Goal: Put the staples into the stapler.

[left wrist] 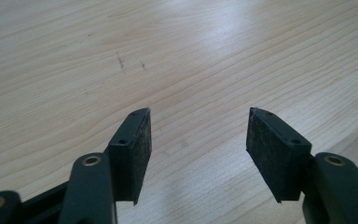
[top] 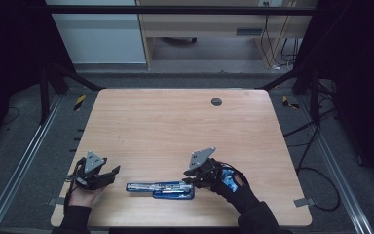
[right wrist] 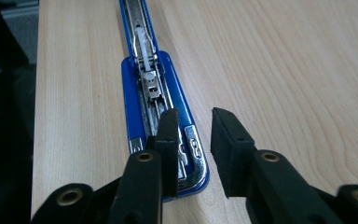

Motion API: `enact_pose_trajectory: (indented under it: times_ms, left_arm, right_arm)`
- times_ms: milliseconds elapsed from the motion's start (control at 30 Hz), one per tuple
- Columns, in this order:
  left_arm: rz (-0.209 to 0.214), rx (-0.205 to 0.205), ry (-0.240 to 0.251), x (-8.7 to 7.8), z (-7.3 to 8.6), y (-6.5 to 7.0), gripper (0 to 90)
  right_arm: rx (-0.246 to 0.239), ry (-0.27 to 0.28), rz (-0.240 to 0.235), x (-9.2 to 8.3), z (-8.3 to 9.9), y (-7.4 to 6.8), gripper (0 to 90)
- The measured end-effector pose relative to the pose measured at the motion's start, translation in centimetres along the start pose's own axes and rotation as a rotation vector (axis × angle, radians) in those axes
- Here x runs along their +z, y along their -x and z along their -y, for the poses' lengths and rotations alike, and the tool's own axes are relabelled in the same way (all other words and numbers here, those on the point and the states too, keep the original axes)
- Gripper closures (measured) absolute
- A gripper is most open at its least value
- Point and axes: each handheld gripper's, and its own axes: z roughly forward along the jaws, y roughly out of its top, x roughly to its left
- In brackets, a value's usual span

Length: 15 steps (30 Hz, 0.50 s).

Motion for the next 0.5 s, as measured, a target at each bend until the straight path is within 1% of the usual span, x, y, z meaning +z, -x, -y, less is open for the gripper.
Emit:
enact_pose_trajectory:
  times_ms: [67, 167, 233, 333, 400, 500]
  left_arm:
    - [0.01, 0.003, 0.001, -0.1, -0.1, 0.2, 43.7]
    - [0.034, 0.01, 0.016, -0.4, -0.3, 0.4, 47.2]
    - [0.054, 0.019, 0.023, -0.5, -0.3, 0.6, 49.6]
    - [0.082, 0.033, 0.027, -0.5, -0.4, 0.9, 51.5]
    - [0.094, 0.045, 0.03, -0.6, -0.5, 1.2, 52.6]
    - [0.12, 0.055, 0.034, -0.6, -0.7, 1.4, 54.1]
  right_arm:
    - [0.02, 0.04, 0.01, -0.3, 0.4, -0.1, 77.3]
    - [0.049, 0.064, 0.03, -0.8, 1.0, -0.4, 80.3]
    - [0.075, 0.081, 0.034, -1.0, 1.5, -0.6, 82.3]
    - [0.095, 0.083, 0.042, -1.1, 2.2, -0.9, 84.2]
    - [0.108, 0.092, 0.034, -1.0, 2.6, -1.1, 85.1]
    - [0.122, 0.084, 0.037, -0.8, 2.9, -1.5, 86.8]
